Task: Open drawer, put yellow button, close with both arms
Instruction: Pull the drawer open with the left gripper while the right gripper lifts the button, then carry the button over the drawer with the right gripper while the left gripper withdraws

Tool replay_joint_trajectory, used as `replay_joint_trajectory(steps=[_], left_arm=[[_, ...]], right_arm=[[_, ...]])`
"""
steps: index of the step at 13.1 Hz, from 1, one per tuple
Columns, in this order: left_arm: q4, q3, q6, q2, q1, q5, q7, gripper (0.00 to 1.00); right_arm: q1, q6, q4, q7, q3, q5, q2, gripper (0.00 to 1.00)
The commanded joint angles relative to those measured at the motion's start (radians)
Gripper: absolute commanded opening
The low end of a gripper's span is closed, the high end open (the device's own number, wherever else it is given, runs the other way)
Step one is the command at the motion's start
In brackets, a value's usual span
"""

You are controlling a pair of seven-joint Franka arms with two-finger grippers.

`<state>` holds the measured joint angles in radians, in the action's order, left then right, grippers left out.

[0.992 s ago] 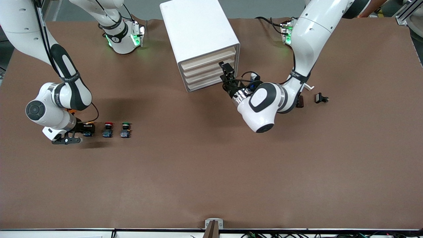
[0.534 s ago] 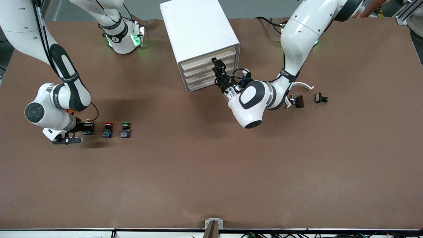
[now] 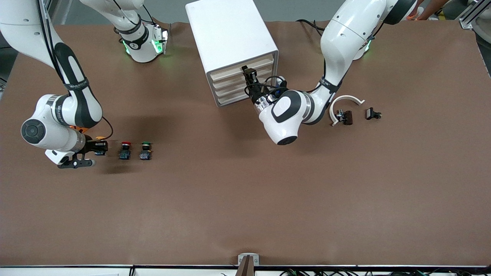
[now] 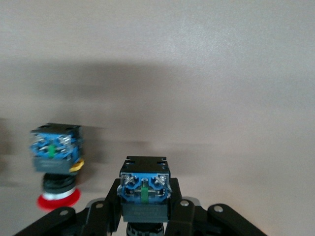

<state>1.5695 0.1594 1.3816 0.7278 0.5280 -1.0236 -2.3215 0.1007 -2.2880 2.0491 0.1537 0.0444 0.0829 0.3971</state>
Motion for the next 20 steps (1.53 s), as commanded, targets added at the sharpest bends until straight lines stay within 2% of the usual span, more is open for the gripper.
replay_joint_trajectory(steps=[1, 5, 8, 11, 12, 13, 14, 15, 16, 18, 20], left_arm=[[-0.022, -0.015, -0.01, 0.005, -0.005, -0.013, -0.032, 0.0], [-0.06, -0.04, -0.007, 0.015, -0.094, -0.013, -0.024, 0.0], [-0.13, -0.11, 0.0, 0.041, -0.097, -0.023, -0.03, 0.0], [-0.146, -0.124, 0.051, 0.042, -0.126, -0.039, -0.019, 0.0], [-0.152, -0.126, 0.053, 0.042, -0.134, -0.049, -0.018, 0.06], [-0.167, -0.126, 0.054, 0.042, -0.14, -0.05, -0.018, 0.55], [-0.174, -0.126, 0.054, 0.041, -0.143, -0.05, -0.018, 0.87], [-0.183, -0.126, 0.054, 0.039, -0.151, -0.05, -0.021, 1.0], [-0.193, -0.126, 0.054, 0.033, -0.161, -0.05, -0.021, 1.0], [-0.232, -0.129, 0.051, 0.028, -0.187, -0.043, -0.022, 1.0], [-0.272, -0.155, 0.047, 0.016, -0.227, -0.033, -0.018, 1.0]], right_arm=[[-0.071, 0.138, 0.008, -0.141, -0.001, 0.014, -0.121, 0.32], [-0.208, 0.419, -0.062, -0.398, -0.004, 0.014, -0.262, 0.32], [-0.324, 0.646, -0.203, -0.586, -0.004, 0.012, -0.282, 0.31], [-0.445, 0.813, -0.344, -0.771, -0.009, 0.003, -0.282, 0.32], [-0.479, 0.853, -0.39, -0.837, -0.009, -0.036, -0.282, 0.32], [-0.51, 0.89, -0.438, -0.909, -0.009, -0.09, -0.281, 0.31], [-0.551, 0.9, -0.466, -1.013, -0.009, -0.119, -0.278, 0.31], [-0.619, 0.894, -0.48, -1.143, -0.008, -0.126, -0.274, 0.31], [-0.677, 0.891, -0.492, -1.236, -0.008, -0.129, -0.271, 0.31], [-0.784, 0.875, -0.524, -1.392, -0.008, -0.138, -0.267, 0.23], [-0.837, 0.834, -0.537, -1.529, -0.008, -0.191, -0.244, 0.23]])
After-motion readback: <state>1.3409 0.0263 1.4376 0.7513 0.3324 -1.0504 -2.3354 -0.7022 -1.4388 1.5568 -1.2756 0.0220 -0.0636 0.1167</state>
